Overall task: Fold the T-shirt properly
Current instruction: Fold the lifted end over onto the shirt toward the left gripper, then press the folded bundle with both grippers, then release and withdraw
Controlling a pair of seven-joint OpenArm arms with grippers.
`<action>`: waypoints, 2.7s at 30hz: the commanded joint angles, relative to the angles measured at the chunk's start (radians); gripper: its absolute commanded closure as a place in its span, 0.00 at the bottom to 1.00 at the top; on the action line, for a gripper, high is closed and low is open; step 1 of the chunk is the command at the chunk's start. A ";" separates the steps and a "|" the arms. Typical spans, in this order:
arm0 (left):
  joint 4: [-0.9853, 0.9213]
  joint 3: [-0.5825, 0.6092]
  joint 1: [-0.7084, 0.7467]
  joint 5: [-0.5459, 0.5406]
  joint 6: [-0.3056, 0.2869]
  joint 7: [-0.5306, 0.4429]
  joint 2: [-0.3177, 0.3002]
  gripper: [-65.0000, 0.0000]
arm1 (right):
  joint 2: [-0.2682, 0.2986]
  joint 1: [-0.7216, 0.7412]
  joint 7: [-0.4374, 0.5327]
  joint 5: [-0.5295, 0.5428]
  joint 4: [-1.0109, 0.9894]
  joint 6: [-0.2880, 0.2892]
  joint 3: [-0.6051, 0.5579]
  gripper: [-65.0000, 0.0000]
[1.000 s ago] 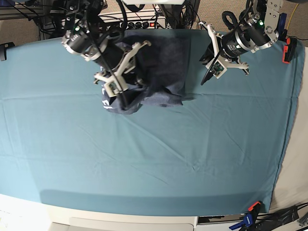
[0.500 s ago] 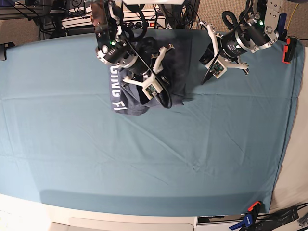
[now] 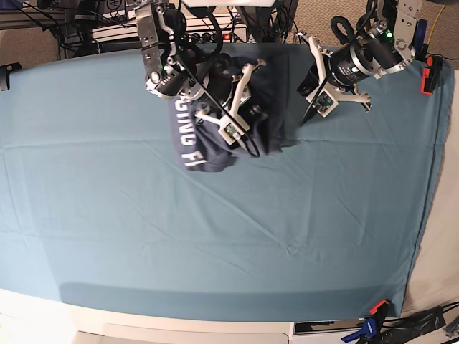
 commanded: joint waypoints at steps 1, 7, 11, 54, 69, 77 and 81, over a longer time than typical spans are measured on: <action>0.020 -0.003 0.000 -0.014 -0.003 -0.019 -0.006 1.00 | -0.007 0.006 0.015 0.040 0.019 0.013 -0.005 0.97; 0.020 -0.003 0.000 -0.014 -0.003 -0.019 -0.006 1.00 | -0.007 0.006 0.015 0.049 0.019 0.014 -0.005 0.87; 0.020 -0.003 0.000 -0.014 -0.003 -0.019 -0.006 1.00 | -0.007 0.006 0.015 0.053 0.033 0.014 -0.005 0.87; 0.139 0.023 0.047 -0.133 -0.059 -0.001 0.024 1.00 | 0.095 -0.180 -0.055 -0.330 0.385 -0.200 0.027 1.00; 0.139 0.023 0.047 -0.133 -0.059 0.000 0.025 1.00 | 0.134 -0.203 -0.040 -0.296 0.389 -0.222 0.022 1.00; 0.139 0.023 0.047 -0.133 -0.059 0.000 0.024 1.00 | 0.134 -0.231 -0.054 -0.300 0.388 -0.222 -0.080 1.00; 0.139 0.023 0.047 -0.124 -0.059 0.000 0.024 1.00 | 0.134 -0.230 -0.026 -0.299 0.378 -0.218 -0.164 1.00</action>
